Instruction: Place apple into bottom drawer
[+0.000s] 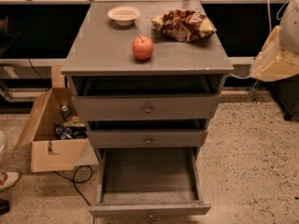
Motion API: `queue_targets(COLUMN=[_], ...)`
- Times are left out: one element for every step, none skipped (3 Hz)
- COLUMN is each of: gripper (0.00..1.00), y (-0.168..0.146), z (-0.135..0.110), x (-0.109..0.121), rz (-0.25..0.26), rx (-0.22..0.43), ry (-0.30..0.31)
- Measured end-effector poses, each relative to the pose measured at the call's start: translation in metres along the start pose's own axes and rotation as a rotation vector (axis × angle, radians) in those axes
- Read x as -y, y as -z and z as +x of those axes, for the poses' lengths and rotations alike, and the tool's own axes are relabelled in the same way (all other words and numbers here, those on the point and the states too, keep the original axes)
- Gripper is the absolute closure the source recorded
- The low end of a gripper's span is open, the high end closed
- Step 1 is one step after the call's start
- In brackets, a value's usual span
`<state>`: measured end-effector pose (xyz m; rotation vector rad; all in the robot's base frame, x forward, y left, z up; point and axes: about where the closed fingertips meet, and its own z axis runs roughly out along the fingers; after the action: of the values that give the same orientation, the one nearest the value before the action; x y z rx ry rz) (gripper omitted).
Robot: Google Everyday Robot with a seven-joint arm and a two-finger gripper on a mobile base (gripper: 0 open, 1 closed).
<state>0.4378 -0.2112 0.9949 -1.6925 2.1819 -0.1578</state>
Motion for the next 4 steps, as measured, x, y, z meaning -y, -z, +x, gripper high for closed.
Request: queue_targets(gripper=[1.0, 0.88, 0.64, 0.33], y=[0.0, 0.0, 0.0, 0.0001], z=[0.0, 0.0, 0.0, 0.0], x=[0.0, 0.0, 0.0, 0.0], rz=[0.0, 0.0, 0.0, 0.0], rx=[0.0, 0.0, 0.0, 0.0], ry=[0.0, 0.0, 0.0, 0.0])
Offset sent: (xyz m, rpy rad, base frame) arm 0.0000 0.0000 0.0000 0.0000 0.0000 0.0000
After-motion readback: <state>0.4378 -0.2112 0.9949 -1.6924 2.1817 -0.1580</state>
